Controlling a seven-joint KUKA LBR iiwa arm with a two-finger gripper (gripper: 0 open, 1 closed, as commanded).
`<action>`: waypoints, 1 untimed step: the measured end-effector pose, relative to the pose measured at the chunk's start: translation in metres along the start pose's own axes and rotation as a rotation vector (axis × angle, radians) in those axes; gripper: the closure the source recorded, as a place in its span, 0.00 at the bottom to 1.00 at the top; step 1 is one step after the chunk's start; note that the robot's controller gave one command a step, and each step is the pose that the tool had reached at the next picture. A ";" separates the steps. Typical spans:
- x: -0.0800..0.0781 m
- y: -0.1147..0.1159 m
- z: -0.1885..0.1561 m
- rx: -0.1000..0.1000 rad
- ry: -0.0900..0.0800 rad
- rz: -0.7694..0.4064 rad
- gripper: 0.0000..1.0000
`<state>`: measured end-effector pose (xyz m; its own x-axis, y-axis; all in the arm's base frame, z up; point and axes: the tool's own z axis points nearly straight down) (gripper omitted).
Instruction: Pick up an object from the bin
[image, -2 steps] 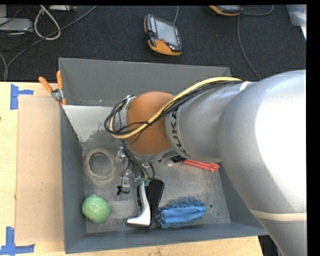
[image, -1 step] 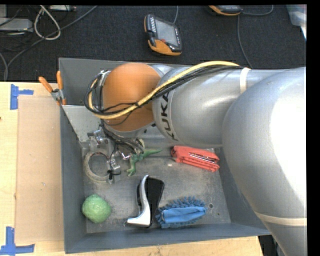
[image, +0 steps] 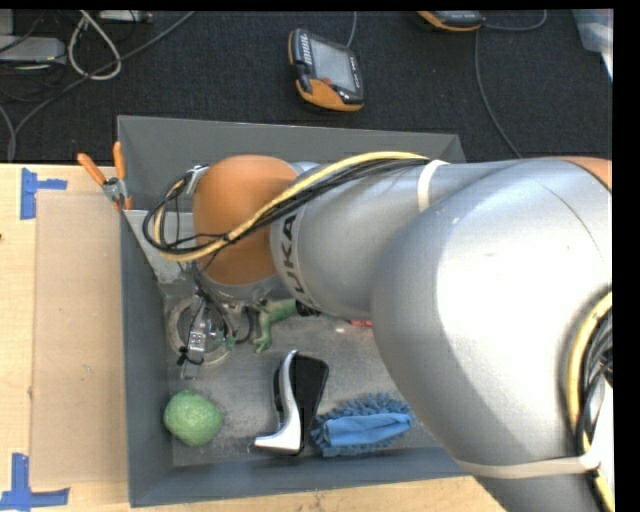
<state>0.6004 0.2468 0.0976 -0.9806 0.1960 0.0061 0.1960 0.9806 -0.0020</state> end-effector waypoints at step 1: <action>-0.001 -0.002 0.028 -0.004 -0.017 -0.520 0.00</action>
Offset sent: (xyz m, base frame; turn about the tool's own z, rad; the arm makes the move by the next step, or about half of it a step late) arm 0.0154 -0.0129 -0.0276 0.2084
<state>0.6004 0.2445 0.0698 -0.9485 -0.3167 -0.0109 -0.3167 0.9485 0.0004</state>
